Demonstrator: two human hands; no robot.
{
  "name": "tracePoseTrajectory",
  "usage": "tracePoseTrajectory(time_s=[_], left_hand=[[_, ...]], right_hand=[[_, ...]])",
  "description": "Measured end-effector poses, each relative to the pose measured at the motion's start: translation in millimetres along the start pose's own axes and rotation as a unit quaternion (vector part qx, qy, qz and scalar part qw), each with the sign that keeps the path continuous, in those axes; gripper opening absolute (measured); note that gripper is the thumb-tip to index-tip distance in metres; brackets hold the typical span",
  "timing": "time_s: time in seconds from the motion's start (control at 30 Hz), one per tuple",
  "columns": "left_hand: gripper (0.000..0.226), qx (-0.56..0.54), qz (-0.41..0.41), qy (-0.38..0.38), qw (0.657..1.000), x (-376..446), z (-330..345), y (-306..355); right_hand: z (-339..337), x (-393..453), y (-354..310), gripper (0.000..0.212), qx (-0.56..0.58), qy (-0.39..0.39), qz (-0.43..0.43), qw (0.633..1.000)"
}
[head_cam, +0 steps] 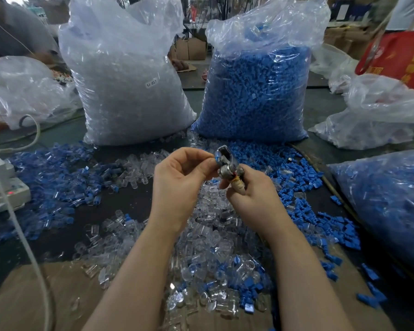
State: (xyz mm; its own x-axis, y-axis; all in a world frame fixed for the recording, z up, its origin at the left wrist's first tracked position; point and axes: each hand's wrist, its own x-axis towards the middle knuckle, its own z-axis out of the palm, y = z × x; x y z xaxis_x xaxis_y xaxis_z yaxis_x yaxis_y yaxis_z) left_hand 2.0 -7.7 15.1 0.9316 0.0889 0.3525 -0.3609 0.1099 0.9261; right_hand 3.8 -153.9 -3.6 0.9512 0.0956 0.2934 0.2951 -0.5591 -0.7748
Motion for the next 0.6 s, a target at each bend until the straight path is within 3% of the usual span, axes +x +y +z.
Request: tracePoseTrajectory(time_s=[0.6], left_hand=[[0.01, 0.013, -0.006, 0.019, 1.0, -0.5, 2.4, 2.1]], right_hand=[[2.2, -0.7, 0.2, 0.024, -0.006, 0.006, 0.006, 1.0]])
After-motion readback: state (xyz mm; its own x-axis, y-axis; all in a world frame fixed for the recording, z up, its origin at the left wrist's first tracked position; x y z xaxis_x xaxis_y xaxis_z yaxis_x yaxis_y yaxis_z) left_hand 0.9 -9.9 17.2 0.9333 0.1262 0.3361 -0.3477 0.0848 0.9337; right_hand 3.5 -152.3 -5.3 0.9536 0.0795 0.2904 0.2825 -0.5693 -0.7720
